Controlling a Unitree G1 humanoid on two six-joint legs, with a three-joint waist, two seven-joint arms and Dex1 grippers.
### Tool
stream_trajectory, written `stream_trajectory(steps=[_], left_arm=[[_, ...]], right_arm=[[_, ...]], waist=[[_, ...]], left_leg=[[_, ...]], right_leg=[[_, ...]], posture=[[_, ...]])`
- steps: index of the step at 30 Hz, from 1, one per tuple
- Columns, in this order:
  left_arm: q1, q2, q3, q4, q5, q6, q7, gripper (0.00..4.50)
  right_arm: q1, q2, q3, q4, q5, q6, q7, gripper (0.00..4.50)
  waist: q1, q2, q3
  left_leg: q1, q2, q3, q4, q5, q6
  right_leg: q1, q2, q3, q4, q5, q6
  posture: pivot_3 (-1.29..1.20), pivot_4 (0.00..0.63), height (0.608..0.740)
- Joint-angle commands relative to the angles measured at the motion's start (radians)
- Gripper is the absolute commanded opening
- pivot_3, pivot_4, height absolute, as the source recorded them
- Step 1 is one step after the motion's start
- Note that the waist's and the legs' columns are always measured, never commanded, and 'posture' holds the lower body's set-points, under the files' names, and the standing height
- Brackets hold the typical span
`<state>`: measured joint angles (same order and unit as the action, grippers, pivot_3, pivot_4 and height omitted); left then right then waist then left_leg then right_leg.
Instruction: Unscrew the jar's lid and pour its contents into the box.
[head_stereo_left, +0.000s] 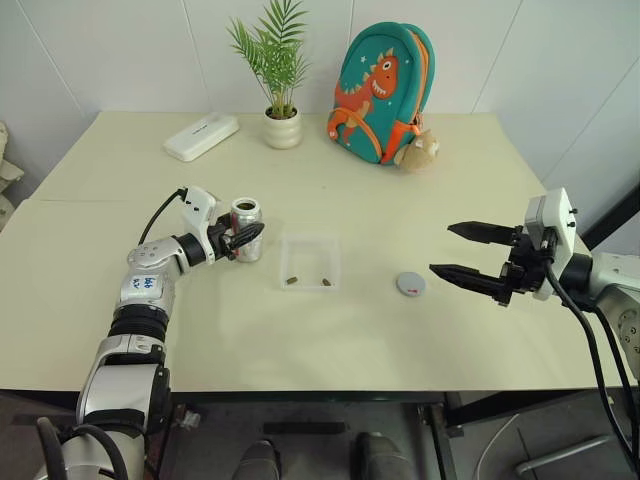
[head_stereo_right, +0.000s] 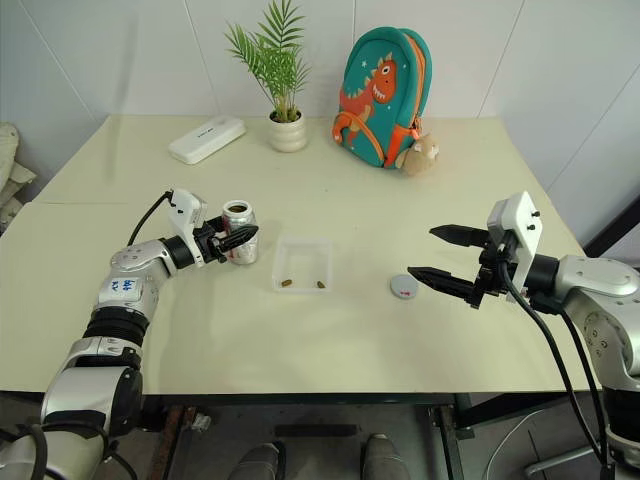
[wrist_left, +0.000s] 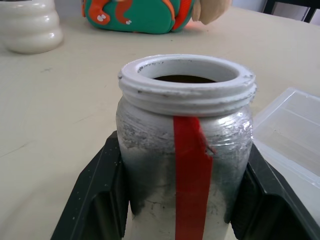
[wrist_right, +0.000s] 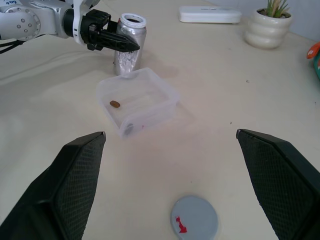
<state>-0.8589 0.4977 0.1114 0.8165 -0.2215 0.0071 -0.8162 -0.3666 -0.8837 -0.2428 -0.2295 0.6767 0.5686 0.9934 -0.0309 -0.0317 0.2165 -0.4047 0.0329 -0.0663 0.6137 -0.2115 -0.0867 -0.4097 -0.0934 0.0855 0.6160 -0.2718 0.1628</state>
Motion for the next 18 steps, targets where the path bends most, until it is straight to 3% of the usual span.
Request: stream_trajectory(steps=[1, 18], left_arm=[[-0.001, 0.028, 0.003, 0.0, 0.021, -0.013, -0.005, 2.45], [0.069, 0.091, 0.019, -0.172, -0.004, 0.052, -0.048, 2.45]], right_arm=[[-0.002, -0.007, -0.029, -0.023, 0.003, -0.007, -0.003, 4.48], [-0.036, -0.008, -0.011, 0.007, -0.02, -0.013, 0.011, 4.48]], waist=[[-0.001, 0.0, 0.0], [0.003, 0.0, 0.0]], left_leg=[[0.0, 0.0, 0.0, 0.0, 0.0, 0.0], [-0.001, 0.0, 0.0, -0.002, 0.0, 0.0]], right_leg=[[0.0, 0.0, 0.0, 0.0, 0.0, 0.0], [0.0, 0.0, 0.0, -0.004, 0.0, 0.0]], posture=[[0.0, 0.15, 0.74], [0.0, 0.15, 0.74]])
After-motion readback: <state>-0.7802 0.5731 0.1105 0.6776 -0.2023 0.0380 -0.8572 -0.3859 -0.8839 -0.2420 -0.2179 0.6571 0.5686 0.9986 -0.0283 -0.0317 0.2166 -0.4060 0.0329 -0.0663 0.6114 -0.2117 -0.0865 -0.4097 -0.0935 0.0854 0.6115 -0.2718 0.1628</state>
